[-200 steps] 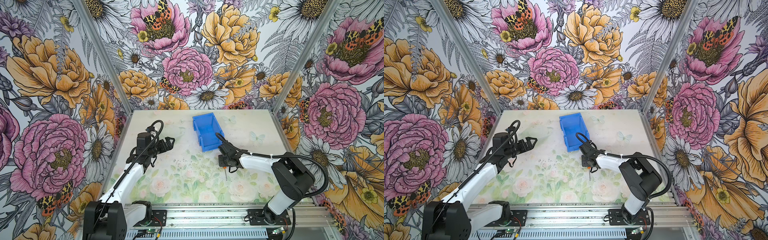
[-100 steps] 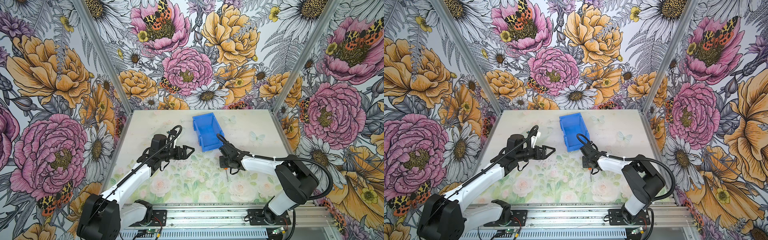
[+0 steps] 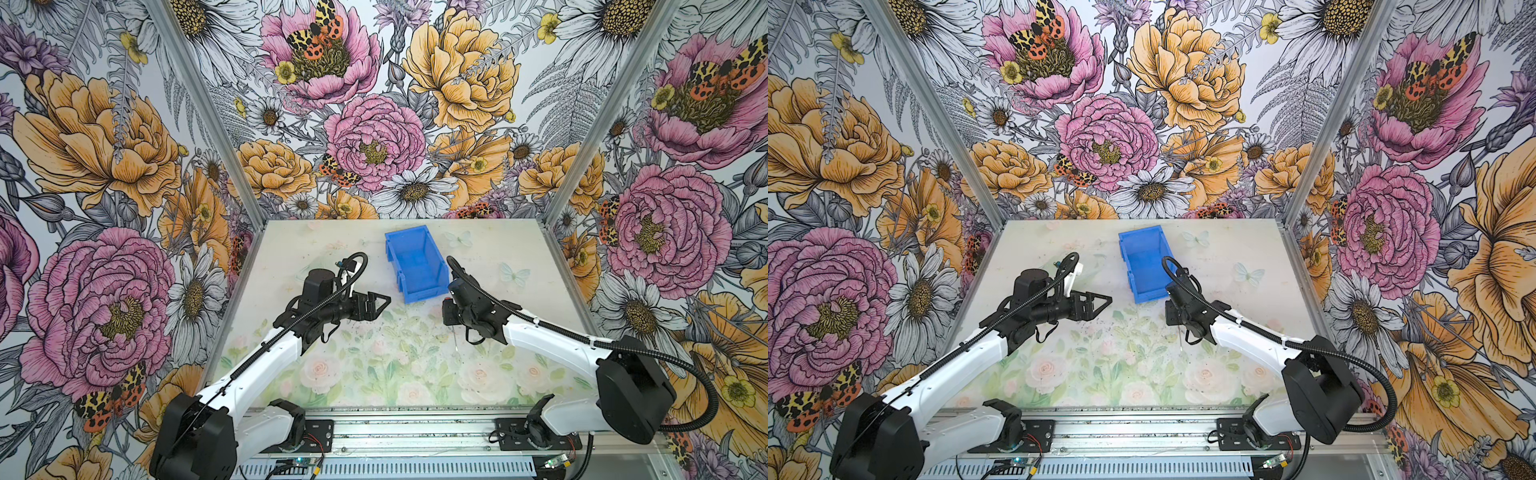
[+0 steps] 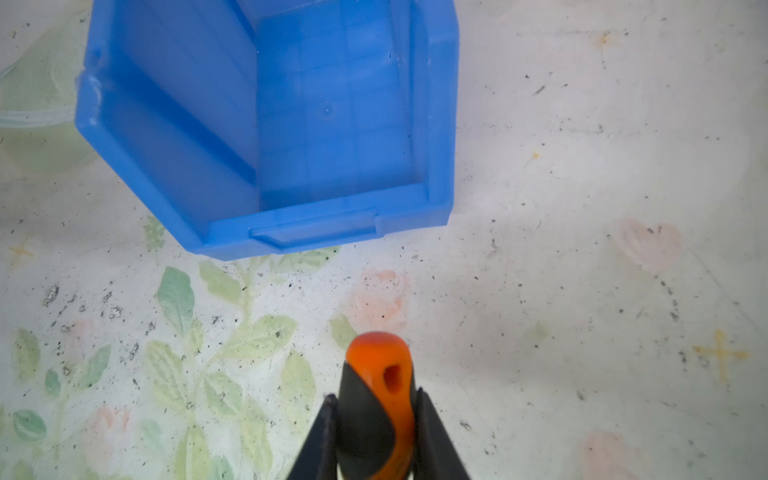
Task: Put the screwdriver in the bin
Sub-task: 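Carry the screwdriver with the right gripper over the blue bin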
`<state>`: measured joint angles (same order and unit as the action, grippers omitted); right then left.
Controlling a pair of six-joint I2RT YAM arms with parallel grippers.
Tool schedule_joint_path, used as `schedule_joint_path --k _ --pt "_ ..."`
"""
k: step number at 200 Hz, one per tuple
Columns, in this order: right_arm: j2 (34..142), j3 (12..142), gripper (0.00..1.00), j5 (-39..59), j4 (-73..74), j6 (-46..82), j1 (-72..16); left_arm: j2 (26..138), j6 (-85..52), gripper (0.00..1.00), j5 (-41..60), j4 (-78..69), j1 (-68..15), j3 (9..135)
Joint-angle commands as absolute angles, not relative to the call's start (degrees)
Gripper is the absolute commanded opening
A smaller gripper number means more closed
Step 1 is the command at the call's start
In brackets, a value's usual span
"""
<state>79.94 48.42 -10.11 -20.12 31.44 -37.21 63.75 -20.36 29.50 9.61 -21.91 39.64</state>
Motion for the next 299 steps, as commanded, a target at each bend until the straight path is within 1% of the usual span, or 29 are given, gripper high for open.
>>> schedule_joint_path --k 1,61,107,196,253,299 --pt "78.81 54.01 0.0 -12.16 -20.26 28.71 -37.72 62.04 -18.44 0.99 25.32 10.49 -22.32 41.46" --pt "88.11 67.76 0.0 -9.01 -20.32 24.74 -36.42 61.78 -16.81 0.99 23.03 11.04 -22.15 42.14" --pt "96.47 78.5 0.0 -6.81 -20.32 22.59 -34.31 61.73 -14.34 0.99 24.9 10.99 -22.61 43.48" --pt "108.56 89.44 0.0 -5.99 -20.3 22.28 -30.0 65.96 -10.07 0.99 24.02 14.23 -22.39 47.67" --pt "117.56 98.32 0.0 -4.01 -20.46 22.23 -29.27 68.16 -8.81 0.99 24.1 14.94 -21.42 48.93" --pt "121.32 101.02 0.0 -2.78 -20.39 22.51 -28.98 68.48 -9.58 0.99 23.91 13.83 -21.02 48.57"
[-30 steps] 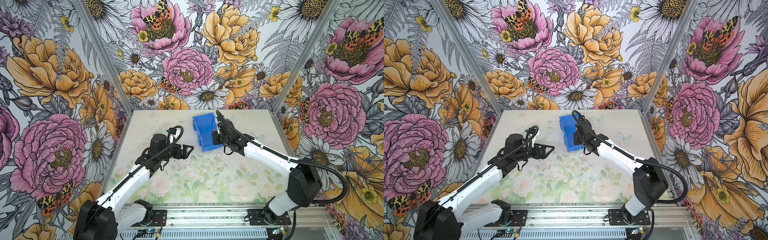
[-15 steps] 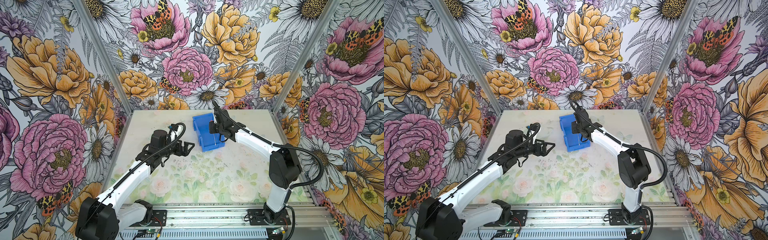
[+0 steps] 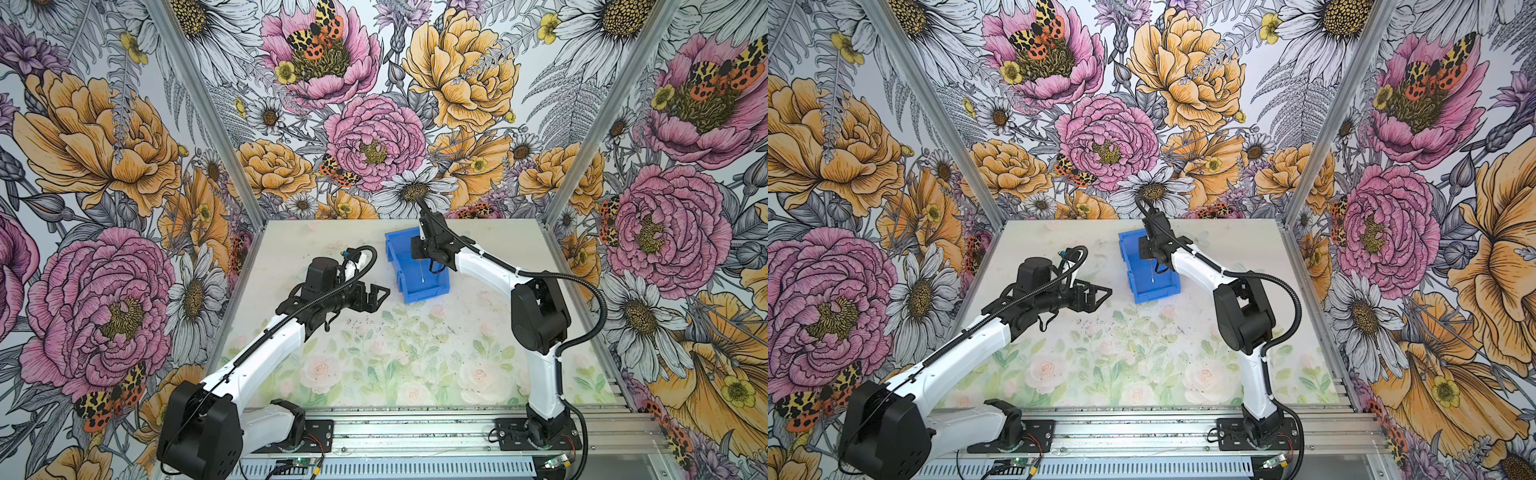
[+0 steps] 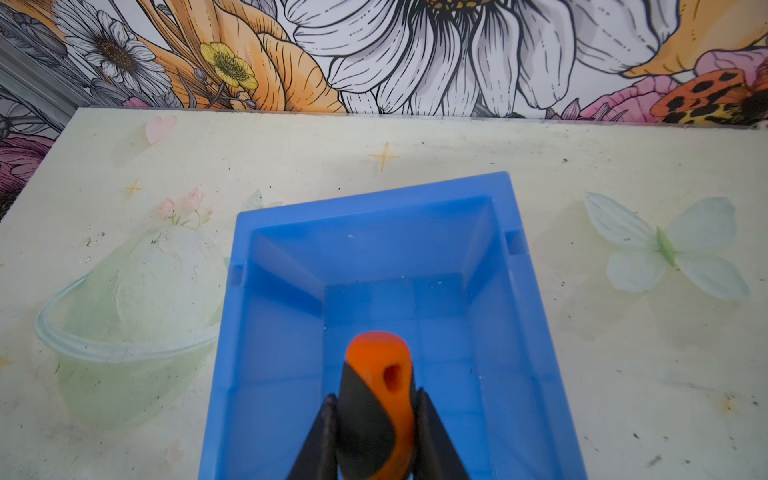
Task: Put the screwdriver in the bin
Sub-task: 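Carry the screwdriver with the right gripper over the blue bin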
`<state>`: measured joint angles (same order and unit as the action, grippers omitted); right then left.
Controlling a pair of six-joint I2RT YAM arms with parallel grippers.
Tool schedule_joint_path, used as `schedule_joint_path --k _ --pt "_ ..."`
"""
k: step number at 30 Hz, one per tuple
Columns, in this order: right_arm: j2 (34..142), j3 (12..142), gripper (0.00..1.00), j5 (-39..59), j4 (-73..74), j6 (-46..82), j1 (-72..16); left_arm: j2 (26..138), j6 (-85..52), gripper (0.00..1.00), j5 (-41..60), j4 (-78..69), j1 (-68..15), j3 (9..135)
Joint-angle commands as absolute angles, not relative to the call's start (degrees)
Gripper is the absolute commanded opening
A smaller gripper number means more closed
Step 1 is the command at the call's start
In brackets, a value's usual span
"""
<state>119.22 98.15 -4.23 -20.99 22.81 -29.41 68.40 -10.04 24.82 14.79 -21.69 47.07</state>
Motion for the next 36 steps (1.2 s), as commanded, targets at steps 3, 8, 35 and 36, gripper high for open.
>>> schedule_joint_path --k 3,8,35,36 --pt "122.61 101.85 0.0 -1.77 -20.39 22.18 -28.91 68.31 -10.29 0.99 24.04 13.04 -21.01 48.02" --pt "124.22 102.48 0.0 -1.58 -20.39 22.41 -28.7 67.81 -10.79 0.99 23.82 12.34 -21.05 47.08" --pt "123.58 101.47 0.2 -1.8 -20.32 21.84 -28.37 60.56 -10.89 0.99 18.3 12.61 -17.49 43.97" --pt "123.59 101.54 0.21 -1.87 -20.3 21.84 -28.31 60.56 -11.03 0.99 18.3 12.49 -17.5 43.87"
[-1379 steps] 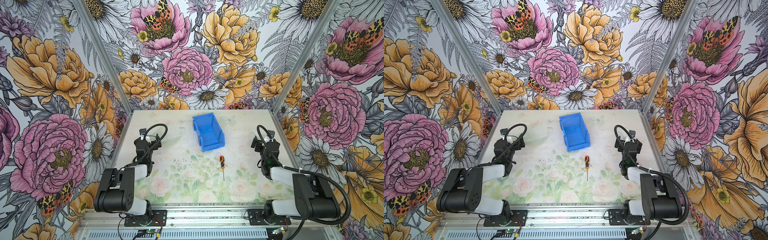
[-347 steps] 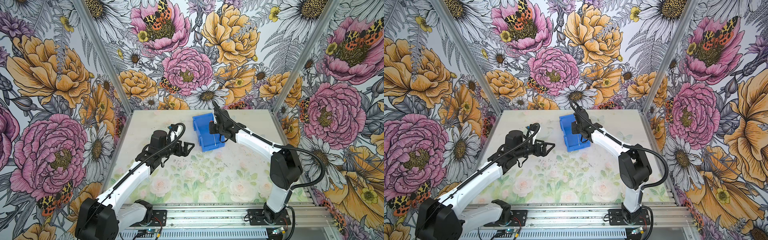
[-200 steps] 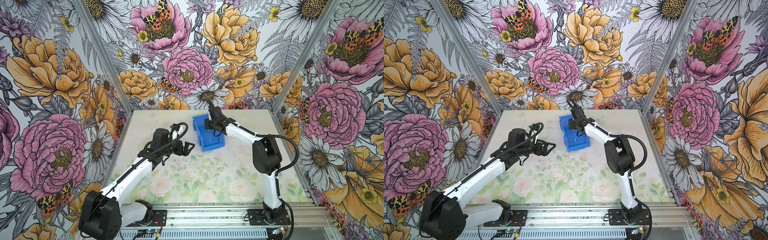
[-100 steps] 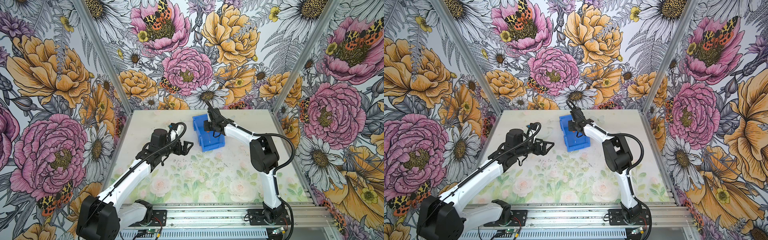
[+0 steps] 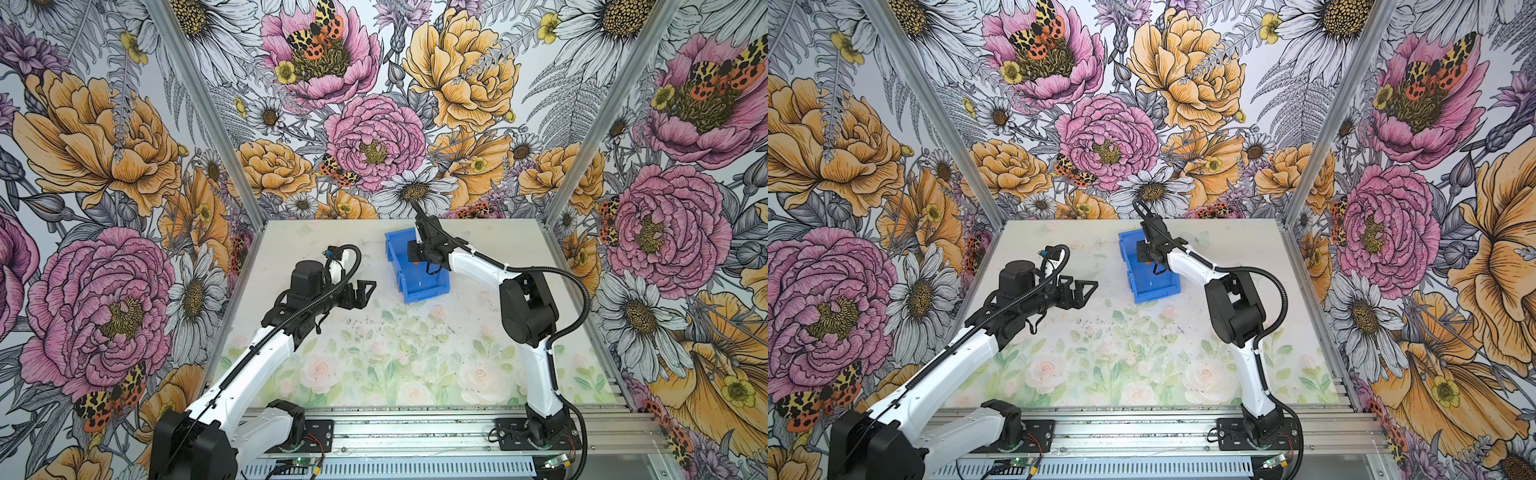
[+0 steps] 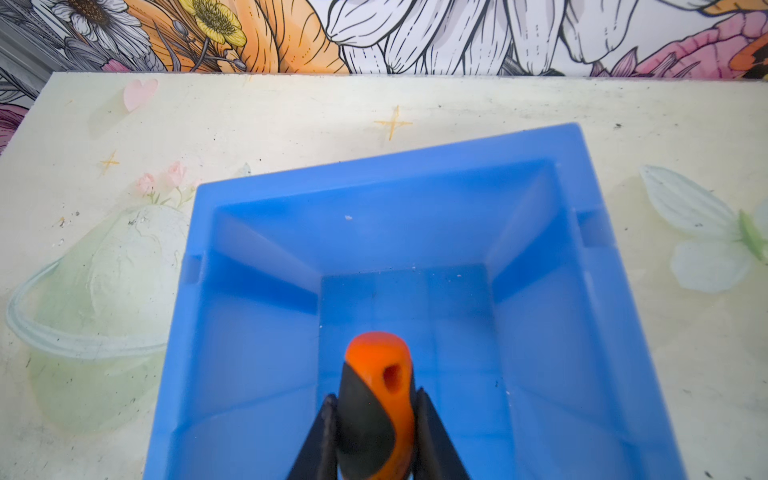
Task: Put the screwdriver in the bin
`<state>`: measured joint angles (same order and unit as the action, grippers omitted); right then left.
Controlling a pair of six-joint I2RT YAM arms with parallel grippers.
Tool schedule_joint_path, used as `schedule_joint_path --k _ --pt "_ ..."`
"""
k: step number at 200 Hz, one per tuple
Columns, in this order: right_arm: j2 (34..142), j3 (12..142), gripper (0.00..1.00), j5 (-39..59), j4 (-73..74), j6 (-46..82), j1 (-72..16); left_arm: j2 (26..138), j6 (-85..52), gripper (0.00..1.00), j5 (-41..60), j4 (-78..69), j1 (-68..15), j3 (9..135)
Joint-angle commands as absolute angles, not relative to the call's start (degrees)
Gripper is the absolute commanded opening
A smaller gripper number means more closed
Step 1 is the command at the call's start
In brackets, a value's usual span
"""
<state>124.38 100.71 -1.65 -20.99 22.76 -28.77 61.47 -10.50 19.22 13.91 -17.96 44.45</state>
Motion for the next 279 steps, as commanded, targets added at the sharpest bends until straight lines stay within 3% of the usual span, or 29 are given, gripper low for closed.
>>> schedule_joint_path --k 1,30,69,138,142,148,190,250,279 --pt "123.53 101.56 0.23 -2.09 -20.31 21.97 -28.37 60.56 -11.14 0.99 18.28 12.48 -17.54 43.94" --pt "122.71 101.65 0.44 -3.01 -20.31 22.06 -28.38 60.29 -11.26 0.99 18.29 12.48 -17.5 43.77" --pt "119.38 101.74 0.63 -4.6 -20.32 21.12 -28.41 60.05 -11.3 0.99 17.98 12.69 -17.4 43.63" --pt "105.5 92.06 0.83 -9.38 -20.43 17.44 -28.33 58.81 -11.07 0.99 10.76 12.39 -16.52 42.58" --pt "104.58 91.12 0.86 -9.75 -20.39 17.3 -28.37 58.88 -11.05 0.98 10.09 12.46 -16.52 42.52" --pt "102.97 89.6 0.99 -10.51 -20.4 17.14 -28.3 58.69 -11.08 0.99 8.88 12.64 -16.46 42.51" --pt "92.47 78.13 0.99 -15.91 -20.44 18.24 -27.57 55.0 -11.48 0.99 -0.25 12.16 -15.83 40.41" --pt "78.19 61.88 0.99 -16.1 -18.93 21.36 -22.2 51.28 -11.91 0.99 -17.96 4.14 -14.88 31.53" --pt "71.96 53.6 1.0 -25.74 -15.2 22.38 -21.77 51.59 -9.15 0.99 -22.85 -0.44 -11.52 27.88"
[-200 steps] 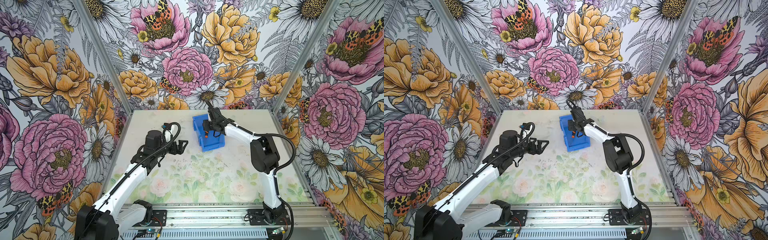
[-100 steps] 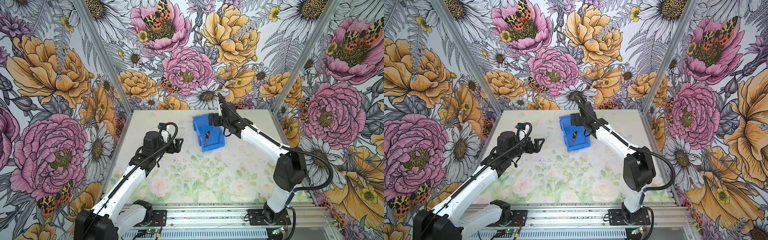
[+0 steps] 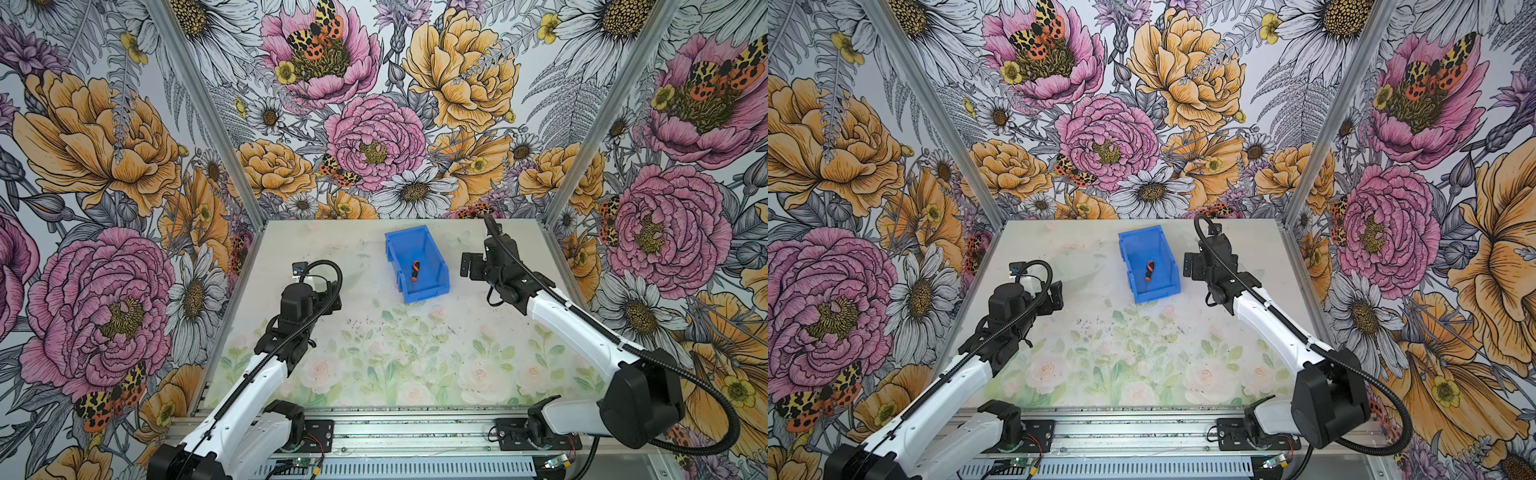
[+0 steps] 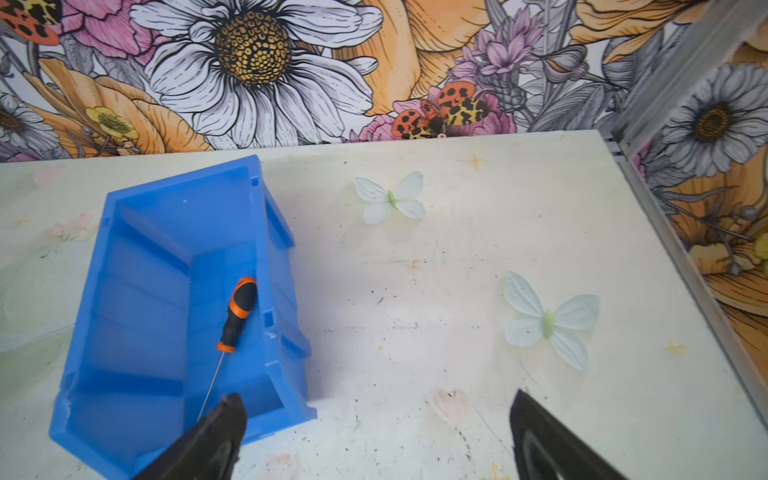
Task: Put the screwdriver in the bin
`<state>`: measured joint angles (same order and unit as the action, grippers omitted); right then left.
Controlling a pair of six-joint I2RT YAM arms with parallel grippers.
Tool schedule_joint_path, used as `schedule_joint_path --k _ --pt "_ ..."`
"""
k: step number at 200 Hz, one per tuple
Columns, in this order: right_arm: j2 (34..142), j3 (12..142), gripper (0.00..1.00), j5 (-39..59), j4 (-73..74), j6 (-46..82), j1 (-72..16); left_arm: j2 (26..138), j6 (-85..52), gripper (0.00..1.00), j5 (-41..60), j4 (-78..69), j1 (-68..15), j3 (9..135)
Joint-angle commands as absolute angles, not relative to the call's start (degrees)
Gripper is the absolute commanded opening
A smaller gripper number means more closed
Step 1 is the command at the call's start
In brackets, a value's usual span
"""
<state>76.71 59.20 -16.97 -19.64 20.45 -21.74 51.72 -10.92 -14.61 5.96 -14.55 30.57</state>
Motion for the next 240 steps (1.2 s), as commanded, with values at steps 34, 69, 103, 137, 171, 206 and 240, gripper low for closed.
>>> schedule_joint_path --k 34,69,103,137,171,206,240 --pt "63.14 40.03 1.0 -34.68 -2.8 21.27 -20.55 52.67 -0.45 0.99 -23.73 -12.87 -7.91 22.76" --pt "60.64 32.24 0.99 -36.87 4.22 16.05 -16.19 57.25 2.16 0.99 -19.96 -23.86 -6.05 19.7" --pt "64.06 28.66 0.99 -27.71 13.94 10.98 -11.31 64.83 0.48 0.99 -15.13 -31.85 -4.21 19.46" --pt "71.67 27.08 1.0 -18.5 26.01 8.63 -6.71 75.2 -0.64 0.99 -10.82 -39.41 -1.6 21.52" --pt "76.41 27.11 1.0 -12.64 28.87 6.55 -2.57 84.1 0.84 0.99 -6.75 -42.94 -0.26 25.38" --pt "80.17 25.47 0.99 -9.02 36.57 6.11 0.43 88.19 0.29 0.99 -4.68 -51.02 0.69 22.53" --pt "86.52 25.45 1.0 -5.51 43.04 5.69 1.7 88.32 -0.27 0.99 -2.67 -51.54 1.72 22.32"
